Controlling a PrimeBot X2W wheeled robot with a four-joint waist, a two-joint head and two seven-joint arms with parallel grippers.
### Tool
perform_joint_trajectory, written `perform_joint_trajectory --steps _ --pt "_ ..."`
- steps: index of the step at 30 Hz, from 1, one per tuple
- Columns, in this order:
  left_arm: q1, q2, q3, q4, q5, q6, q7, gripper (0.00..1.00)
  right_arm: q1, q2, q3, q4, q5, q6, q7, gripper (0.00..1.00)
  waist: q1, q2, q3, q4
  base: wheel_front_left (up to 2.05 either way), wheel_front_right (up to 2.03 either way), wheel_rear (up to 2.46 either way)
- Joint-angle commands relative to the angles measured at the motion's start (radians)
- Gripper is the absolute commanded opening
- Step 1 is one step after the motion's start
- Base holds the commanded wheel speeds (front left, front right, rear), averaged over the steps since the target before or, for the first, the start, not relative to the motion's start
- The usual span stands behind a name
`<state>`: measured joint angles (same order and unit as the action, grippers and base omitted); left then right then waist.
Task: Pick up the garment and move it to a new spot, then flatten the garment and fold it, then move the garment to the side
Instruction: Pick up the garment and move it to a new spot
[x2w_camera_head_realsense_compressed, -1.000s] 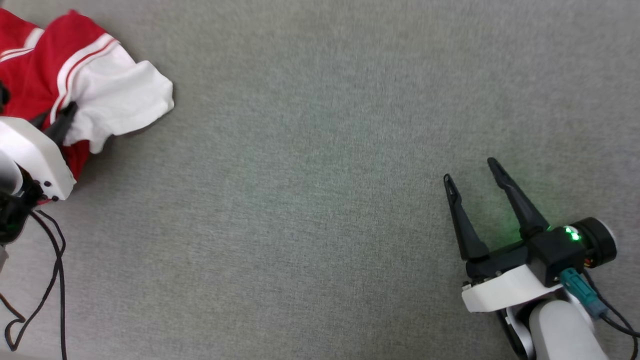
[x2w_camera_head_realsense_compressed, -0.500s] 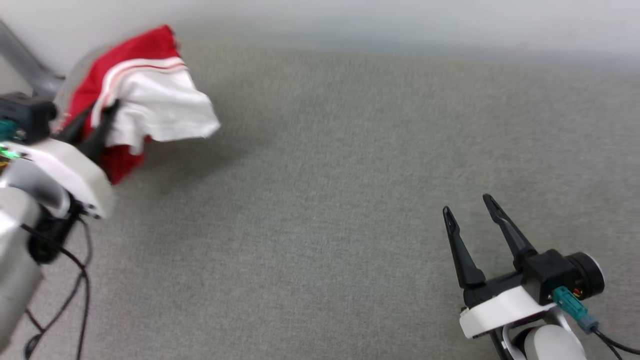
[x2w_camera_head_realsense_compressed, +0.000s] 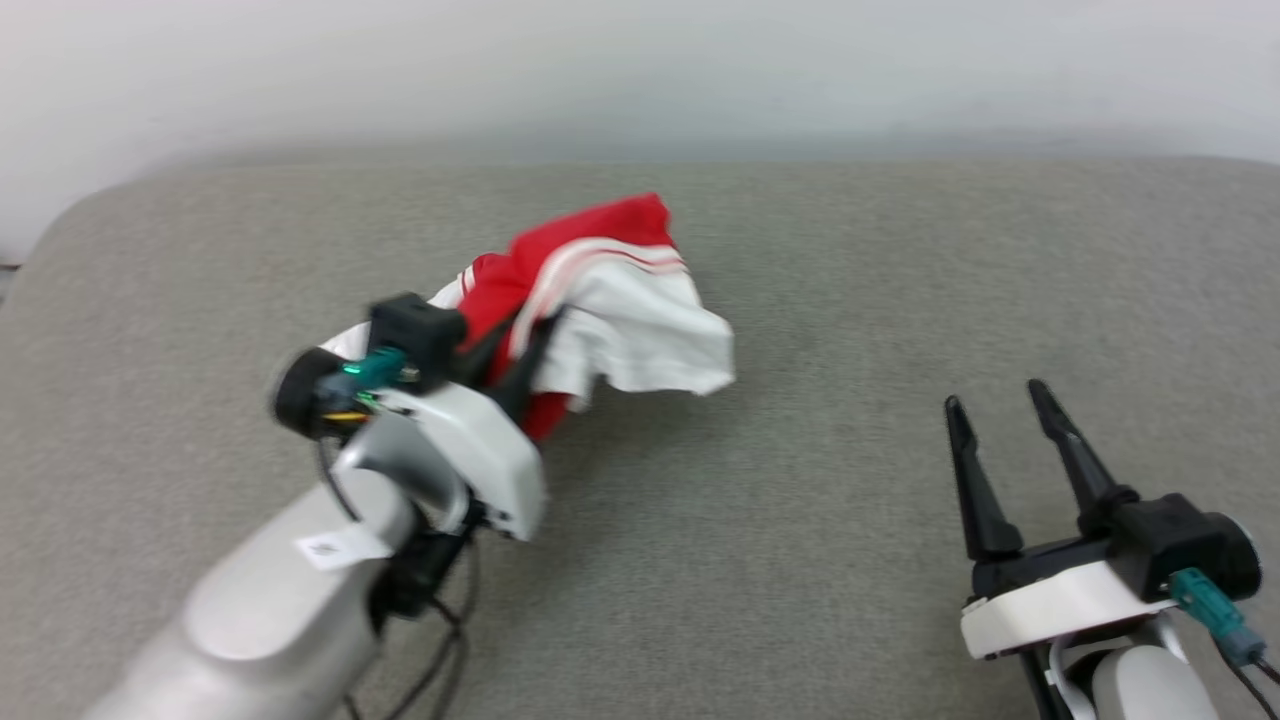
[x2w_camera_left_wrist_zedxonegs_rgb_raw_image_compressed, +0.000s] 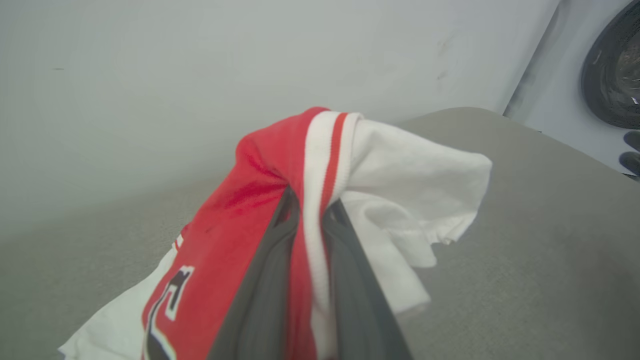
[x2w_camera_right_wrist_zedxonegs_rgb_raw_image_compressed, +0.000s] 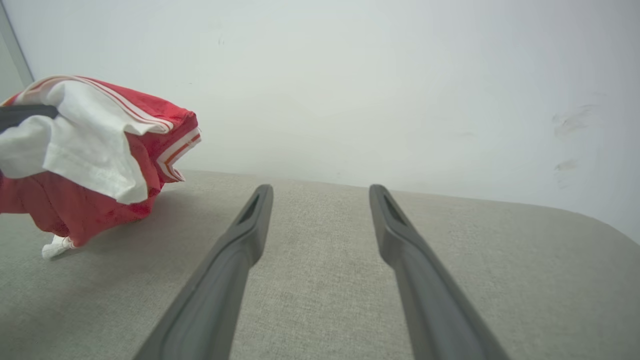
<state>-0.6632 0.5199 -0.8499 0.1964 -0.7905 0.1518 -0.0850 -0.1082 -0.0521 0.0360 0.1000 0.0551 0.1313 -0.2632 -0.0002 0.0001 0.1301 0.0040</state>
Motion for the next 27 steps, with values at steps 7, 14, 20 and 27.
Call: perform_joint_trajectory --steps 7,14,20,27 --pt "-0.008 -0.170 -0.066 0.080 0.023 0.035 -0.018 0.00 -0.021 0.003 -0.051 -0.019 -0.010 -0.001 -0.002 1.00 0.0002 -0.0001 0.025 -0.088 0.00 0.00 0.00" --pt "-0.026 -0.327 -0.137 0.242 0.044 0.020 -0.038 0.24 -0.037 0.003 -0.056 -0.027 -0.012 -0.001 -0.002 1.00 0.0002 -0.0001 0.056 -0.127 0.00 0.00 0.00" --pt "-0.061 -0.384 -0.165 0.380 0.054 -0.048 -0.097 1.00 -0.027 0.003 -0.044 -0.012 -0.008 -0.001 -0.002 1.00 0.0002 -0.0001 0.051 -0.116 0.00 0.00 0.00" --pt "-0.064 -0.337 -0.107 0.397 0.061 -0.042 -0.164 1.00 -0.001 0.003 -0.038 0.018 -0.016 -0.001 -0.002 1.00 0.0002 -0.0001 -0.021 -0.061 0.00 0.00 0.00"
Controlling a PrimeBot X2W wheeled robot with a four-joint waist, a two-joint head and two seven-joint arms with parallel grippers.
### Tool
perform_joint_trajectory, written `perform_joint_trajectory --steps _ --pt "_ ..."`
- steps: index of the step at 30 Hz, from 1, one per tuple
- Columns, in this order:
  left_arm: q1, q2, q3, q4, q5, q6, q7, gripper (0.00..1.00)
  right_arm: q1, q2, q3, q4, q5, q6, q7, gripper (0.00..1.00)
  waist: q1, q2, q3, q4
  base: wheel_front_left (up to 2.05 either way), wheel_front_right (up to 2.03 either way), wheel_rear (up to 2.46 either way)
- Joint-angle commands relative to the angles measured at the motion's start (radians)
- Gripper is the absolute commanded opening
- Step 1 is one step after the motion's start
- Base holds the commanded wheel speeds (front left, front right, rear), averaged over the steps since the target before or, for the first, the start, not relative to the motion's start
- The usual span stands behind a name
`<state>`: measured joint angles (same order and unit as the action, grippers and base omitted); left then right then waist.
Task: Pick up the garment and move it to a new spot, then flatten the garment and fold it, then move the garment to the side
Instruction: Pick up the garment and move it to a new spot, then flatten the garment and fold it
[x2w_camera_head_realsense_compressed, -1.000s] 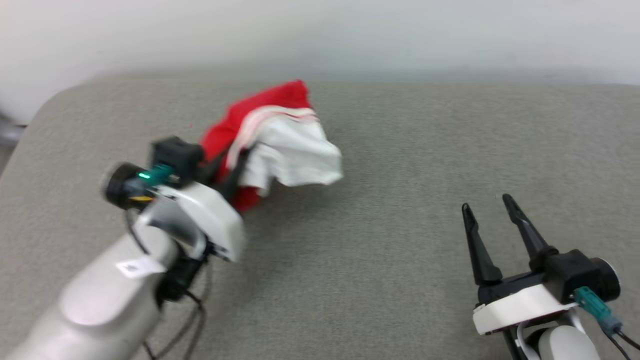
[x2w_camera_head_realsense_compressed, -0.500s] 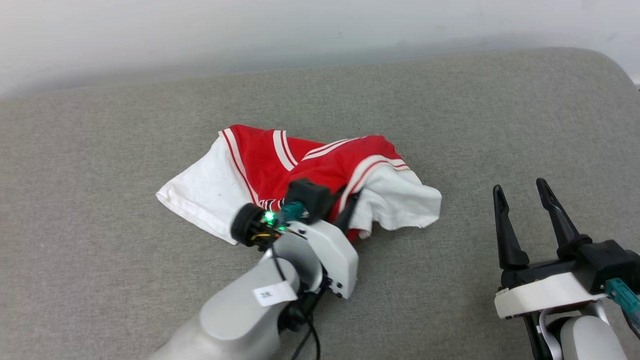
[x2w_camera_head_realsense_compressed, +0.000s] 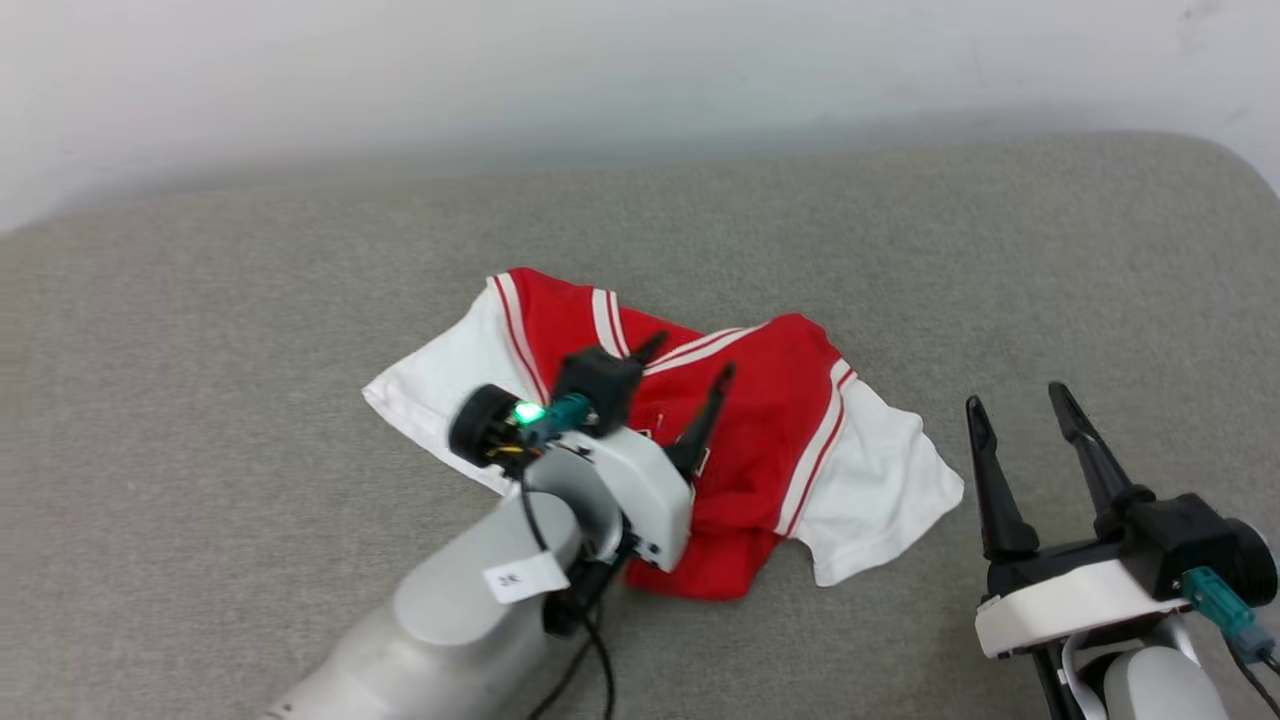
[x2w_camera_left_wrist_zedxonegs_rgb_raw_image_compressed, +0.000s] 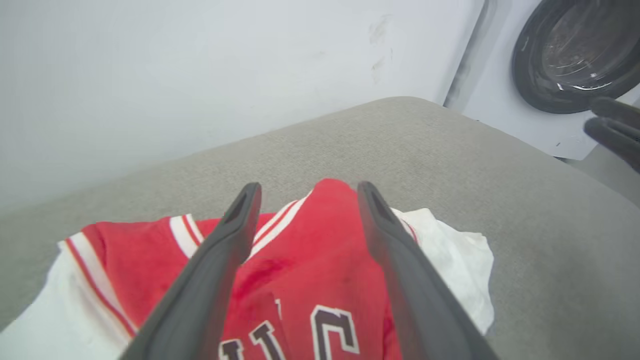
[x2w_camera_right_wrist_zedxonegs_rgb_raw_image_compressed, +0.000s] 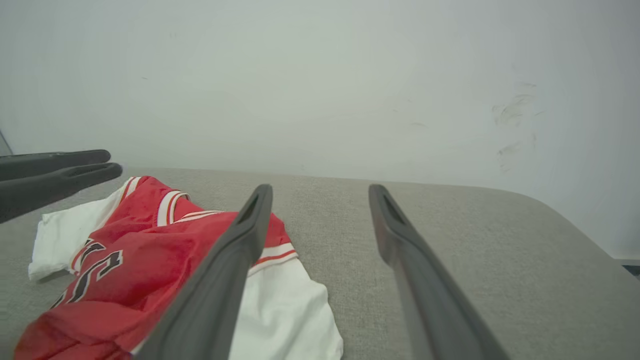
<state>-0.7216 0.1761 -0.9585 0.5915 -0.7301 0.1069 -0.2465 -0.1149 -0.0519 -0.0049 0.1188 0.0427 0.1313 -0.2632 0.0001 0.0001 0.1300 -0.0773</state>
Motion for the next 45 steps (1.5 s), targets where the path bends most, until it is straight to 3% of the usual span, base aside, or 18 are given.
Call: perform_joint_trajectory --steps 1,5,11,17,24,33,37,38,41,42,45 --pt "-0.004 0.021 0.014 -0.003 0.008 0.008 -0.008 1.00 0.012 0.003 0.003 0.003 -0.005 -0.001 -0.002 1.00 -0.0001 -0.0001 -0.034 0.031 0.00 0.00 0.00" --pt "0.036 0.102 0.077 -0.062 0.038 0.031 -0.019 1.00 0.031 0.003 0.005 0.018 -0.007 -0.001 -0.002 1.00 -0.0001 -0.0001 -0.075 0.066 0.00 0.00 0.00" --pt "0.191 0.240 0.248 -0.264 0.124 0.069 -0.020 1.00 0.053 0.003 0.008 0.024 -0.004 -0.001 -0.002 1.00 -0.0001 -0.0001 -0.100 0.099 0.00 0.00 0.00" --pt "0.422 0.288 0.419 -0.447 0.215 0.080 -0.020 1.00 0.075 0.003 0.015 0.031 0.002 -0.001 -0.002 1.00 -0.0001 -0.0001 -0.106 0.109 0.00 0.00 0.00" --pt "0.634 0.203 0.595 -0.588 0.326 0.062 -0.020 1.00 0.090 0.003 0.019 0.036 0.007 -0.001 -0.002 1.00 -0.0001 -0.0001 -0.096 0.106 0.00 0.00 0.00" --pt "0.696 0.107 0.711 -0.592 0.441 -0.029 -0.019 1.00 0.061 -0.002 -0.001 0.111 -0.039 -0.001 0.037 1.00 -0.0001 -0.0001 -0.081 0.108 0.00 0.00 0.00" --pt "0.695 0.076 0.750 -0.580 0.471 -0.062 -0.019 1.00 0.019 -0.054 0.027 0.158 -0.034 -0.001 0.233 1.00 -0.0001 -0.0001 -0.070 0.114 0.00 0.00 0.00" --pt "0.695 0.076 0.750 -0.580 0.471 -0.062 -0.019 1.00 0.019 -0.054 0.027 0.158 -0.034 -0.001 0.233 1.00 -0.0001 -0.0001 -0.070 0.114 0.00 0.00 0.00" --pt "0.698 0.059 0.767 -0.570 0.491 -0.089 -0.019 1.00 -0.016 -0.095 0.041 0.173 0.002 -0.001 0.408 1.00 -0.0001 -0.0001 -0.057 0.123 0.00 0.00 0.00" --pt "0.689 0.039 0.782 -0.562 0.510 -0.111 -0.019 1.00 -0.053 -0.128 0.018 0.176 0.022 -0.001 0.563 1.00 -0.0001 -0.0001 -0.038 0.138 0.00 0.00 0.00" --pt "0.676 0.019 0.793 -0.554 0.529 -0.132 -0.019 1.00 -0.077 -0.132 -0.018 0.182 0.029 -0.001 0.689 1.00 -0.0001 -0.0001 -0.017 0.158 0.00 0.00 0.00"
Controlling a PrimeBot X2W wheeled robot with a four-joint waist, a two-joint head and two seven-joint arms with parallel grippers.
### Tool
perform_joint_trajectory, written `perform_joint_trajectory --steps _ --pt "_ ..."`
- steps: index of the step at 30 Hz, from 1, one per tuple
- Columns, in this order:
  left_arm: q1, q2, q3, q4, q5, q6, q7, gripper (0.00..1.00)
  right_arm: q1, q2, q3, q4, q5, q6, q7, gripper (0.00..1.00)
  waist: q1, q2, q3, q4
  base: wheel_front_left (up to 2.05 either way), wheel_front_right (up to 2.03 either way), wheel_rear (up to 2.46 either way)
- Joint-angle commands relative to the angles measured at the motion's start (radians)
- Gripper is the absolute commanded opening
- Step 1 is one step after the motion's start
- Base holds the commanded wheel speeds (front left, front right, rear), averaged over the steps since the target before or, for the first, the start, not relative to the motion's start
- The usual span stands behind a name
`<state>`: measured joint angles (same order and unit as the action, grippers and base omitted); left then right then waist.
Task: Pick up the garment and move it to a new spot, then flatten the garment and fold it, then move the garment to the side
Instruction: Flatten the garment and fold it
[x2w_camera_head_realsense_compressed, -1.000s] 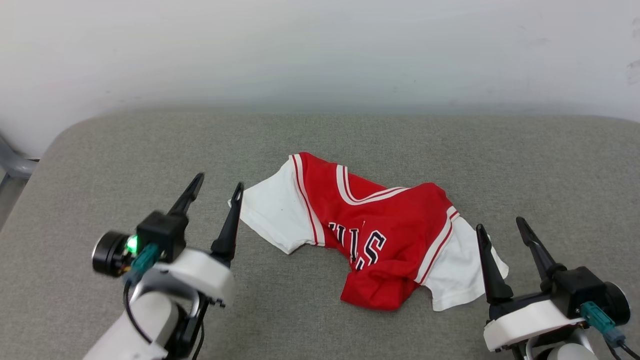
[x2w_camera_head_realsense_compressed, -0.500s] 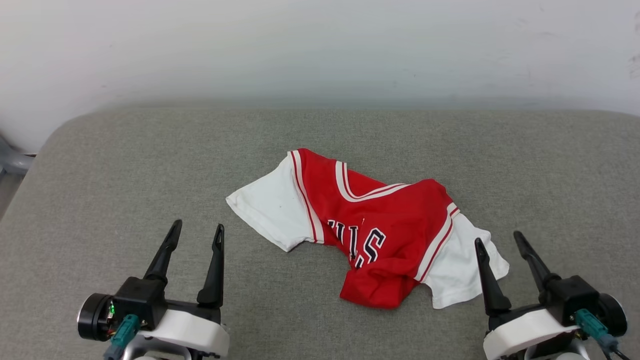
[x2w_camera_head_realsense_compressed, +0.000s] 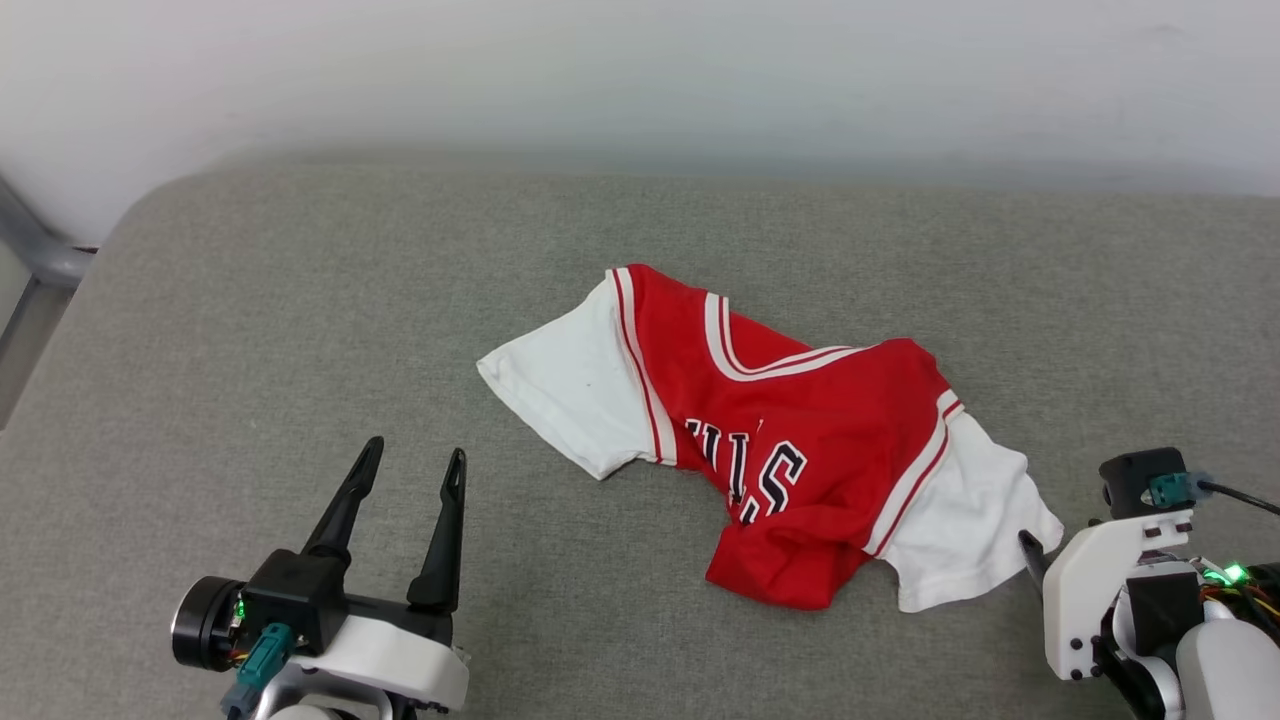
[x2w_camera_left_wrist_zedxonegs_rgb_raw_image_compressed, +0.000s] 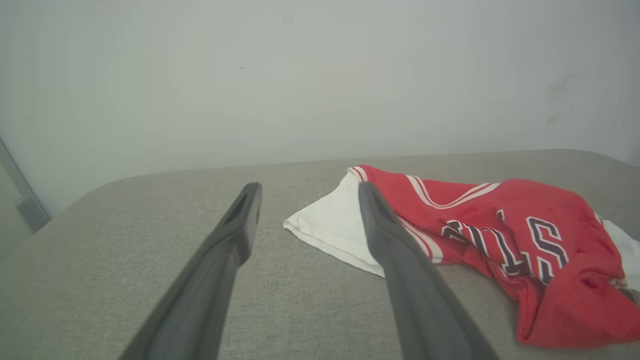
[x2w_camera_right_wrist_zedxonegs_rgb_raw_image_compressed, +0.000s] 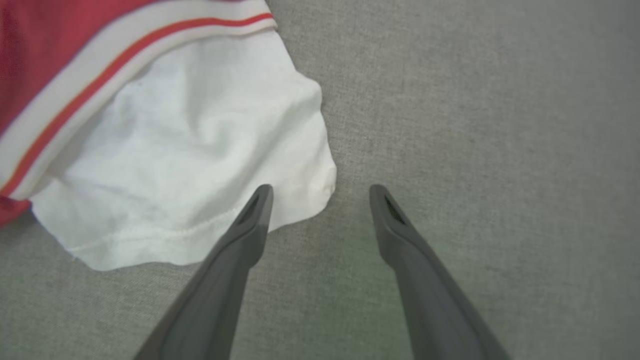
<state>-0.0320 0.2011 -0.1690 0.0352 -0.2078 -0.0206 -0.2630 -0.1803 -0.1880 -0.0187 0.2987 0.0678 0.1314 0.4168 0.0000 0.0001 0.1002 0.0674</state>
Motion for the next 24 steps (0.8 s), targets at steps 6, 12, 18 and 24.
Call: perform_joint_trajectory --steps 6,12,18,24 --pt "-0.029 -0.033 0.025 0.017 0.037 -0.034 -0.003 1.00 -0.050 0.022 -0.046 0.019 0.017 -0.001 0.134 1.00 0.0000 -0.0001 0.049 0.048 0.00 0.00 0.00" --pt "-0.046 -0.054 0.043 0.024 0.061 -0.053 -0.003 1.00 -0.040 0.050 -0.069 0.068 0.019 -0.001 0.168 1.00 0.0000 -0.0001 0.078 0.073 0.00 0.00 0.00" --pt "-0.056 -0.072 0.065 0.031 0.074 -0.068 -0.003 1.00 -0.040 0.019 -0.107 0.094 0.002 -0.002 0.149 0.00 0.0000 -0.0001 0.083 0.078 0.00 0.00 0.00" --pt "-0.058 -0.089 0.082 0.036 0.083 -0.074 -0.003 1.00 -0.067 -0.088 -0.125 0.062 -0.024 -0.002 0.137 0.00 0.0000 -0.0001 0.079 0.071 0.00 0.00 0.00"
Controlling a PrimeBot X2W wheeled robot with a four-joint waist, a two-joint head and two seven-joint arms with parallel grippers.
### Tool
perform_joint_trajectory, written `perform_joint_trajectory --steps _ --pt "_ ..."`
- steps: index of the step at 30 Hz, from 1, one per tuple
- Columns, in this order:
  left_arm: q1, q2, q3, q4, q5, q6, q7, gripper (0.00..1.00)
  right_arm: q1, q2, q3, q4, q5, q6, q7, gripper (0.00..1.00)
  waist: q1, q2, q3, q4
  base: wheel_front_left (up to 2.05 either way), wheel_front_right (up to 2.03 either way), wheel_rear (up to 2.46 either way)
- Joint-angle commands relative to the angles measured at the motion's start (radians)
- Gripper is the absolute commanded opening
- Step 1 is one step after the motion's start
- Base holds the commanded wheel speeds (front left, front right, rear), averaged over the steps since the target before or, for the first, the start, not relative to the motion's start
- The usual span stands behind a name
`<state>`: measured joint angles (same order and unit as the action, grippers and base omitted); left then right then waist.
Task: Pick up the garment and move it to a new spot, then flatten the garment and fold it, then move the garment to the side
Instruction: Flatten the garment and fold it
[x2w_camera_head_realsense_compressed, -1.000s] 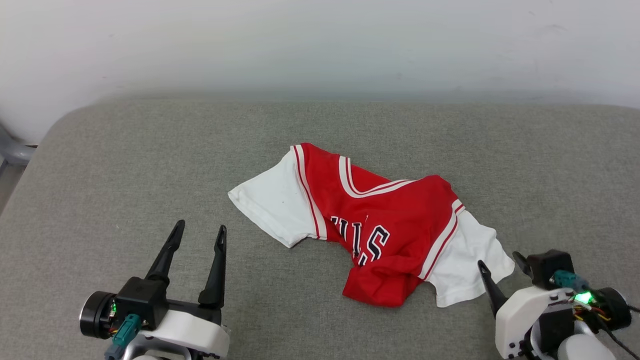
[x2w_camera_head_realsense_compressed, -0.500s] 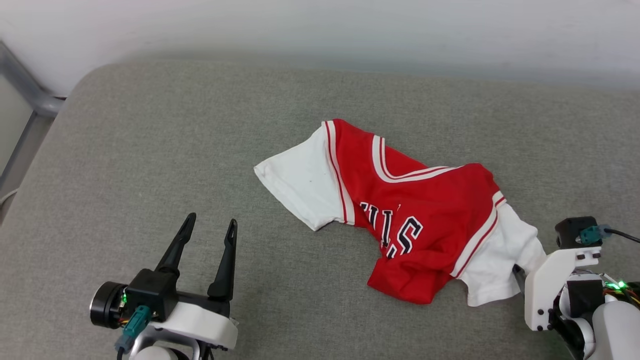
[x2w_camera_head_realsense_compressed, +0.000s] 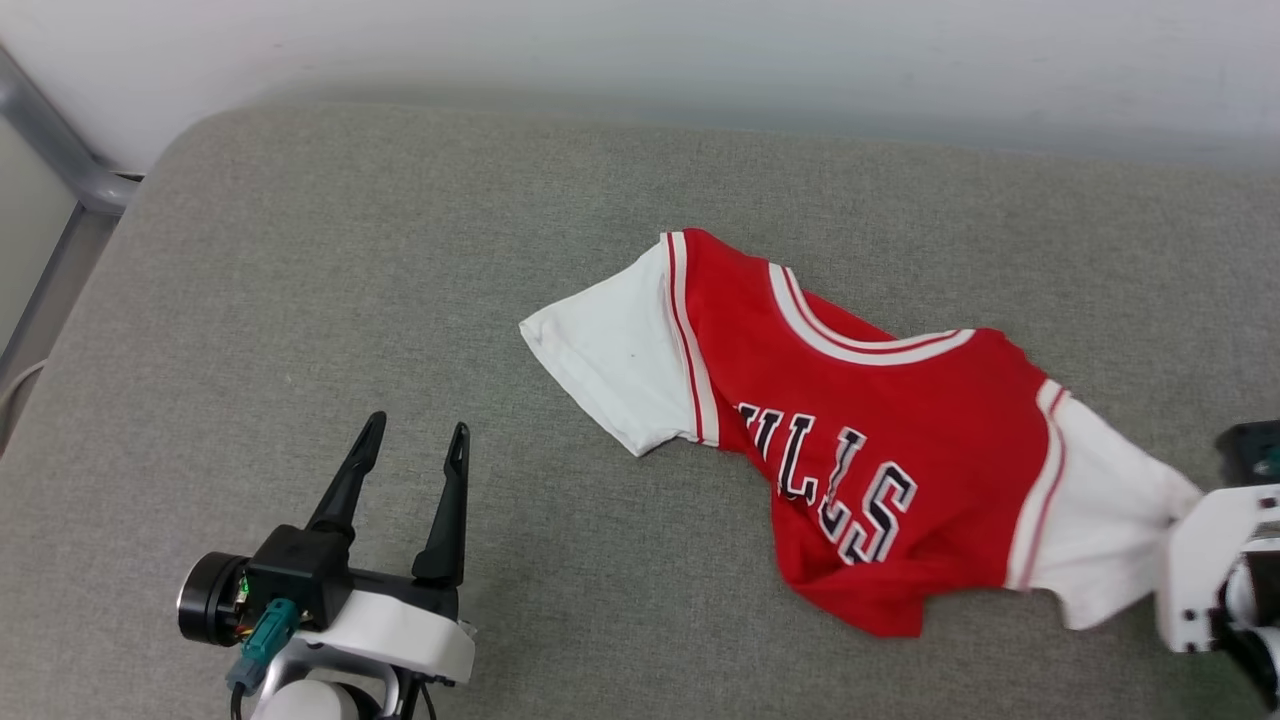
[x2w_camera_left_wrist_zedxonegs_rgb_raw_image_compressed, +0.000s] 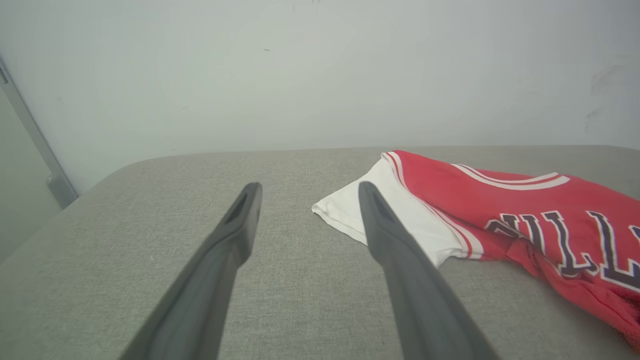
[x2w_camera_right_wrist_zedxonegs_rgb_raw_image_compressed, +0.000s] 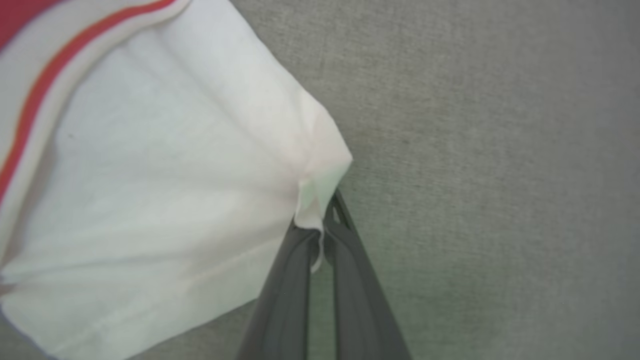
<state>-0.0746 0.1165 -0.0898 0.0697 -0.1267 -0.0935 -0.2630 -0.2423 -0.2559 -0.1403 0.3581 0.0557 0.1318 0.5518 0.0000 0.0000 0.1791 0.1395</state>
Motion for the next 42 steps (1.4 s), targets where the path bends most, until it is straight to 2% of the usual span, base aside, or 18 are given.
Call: perform_joint_trajectory --steps 1,9,13,14,15,21,26,30,36,40,42 --pt "-0.015 -0.007 0.005 0.002 0.005 -0.003 -0.003 1.00 -0.011 -0.044 -0.005 0.000 -0.017 -0.002 0.003 0.00 0.0000 0.0000 0.001 -0.002 0.00 0.00 0.00" --pt "-0.034 -0.019 0.012 -0.002 0.017 -0.017 -0.003 1.00 -0.082 -0.217 -0.036 0.045 -0.060 -0.002 -0.023 0.00 0.0000 0.0000 0.032 0.005 0.00 0.00 0.00" --pt "-0.047 -0.023 0.012 0.009 0.022 -0.024 -0.003 1.00 -0.154 -0.251 -0.025 0.143 -0.078 -0.002 -0.082 0.00 0.0000 0.0000 0.047 0.013 0.00 0.00 0.00" --pt "-0.049 -0.024 0.013 0.011 0.023 -0.025 -0.003 1.00 -0.163 -0.251 -0.019 0.158 -0.081 -0.002 -0.093 0.46 0.0000 0.0000 0.047 0.014 0.00 0.00 0.00" --pt "-0.050 -0.025 0.013 0.012 0.024 -0.026 -0.003 1.00 -0.173 -0.247 -0.018 0.175 -0.081 -0.002 -0.105 1.00 0.0000 0.0000 0.046 0.014 0.00 0.00 0.00" --pt "-0.042 -0.028 0.026 0.021 0.025 -0.028 -0.003 1.00 -0.207 -0.214 -0.019 0.244 -0.078 -0.002 -0.188 1.00 0.0000 0.0000 0.019 -0.007 0.00 0.00 0.00" --pt "-0.025 -0.031 0.047 0.021 0.006 -0.031 -0.003 1.00 -0.219 -0.175 -0.012 0.220 -0.053 -0.002 -0.323 1.00 0.0000 0.0000 -0.020 -0.041 0.00 0.00 0.00" --pt "-0.010 -0.035 0.058 0.021 -0.015 -0.034 -0.003 1.00 -0.191 -0.133 0.001 0.161 -0.004 -0.002 -0.429 1.00 0.0000 0.0000 -0.050 -0.071 0.00 0.00 0.00" --pt "0.013 -0.041 0.069 0.010 -0.037 -0.035 -0.003 1.00 -0.098 -0.030 -0.019 0.022 0.077 -0.002 -0.573 1.00 0.0000 0.0000 -0.077 -0.108 0.00 0.00 0.00" --pt "0.030 -0.045 0.069 0.008 -0.055 -0.036 -0.003 1.00 -0.013 0.053 -0.043 -0.078 0.104 -0.002 -0.646 1.00 0.0000 0.0000 -0.083 -0.132 0.00 0.00 0.00" --pt "0.035 -0.045 0.069 0.012 -0.064 -0.037 -0.003 1.00 0.006 0.069 -0.040 -0.099 0.096 -0.002 -0.662 1.00 0.0000 0.0000 -0.082 -0.141 0.00 0.00 0.00"
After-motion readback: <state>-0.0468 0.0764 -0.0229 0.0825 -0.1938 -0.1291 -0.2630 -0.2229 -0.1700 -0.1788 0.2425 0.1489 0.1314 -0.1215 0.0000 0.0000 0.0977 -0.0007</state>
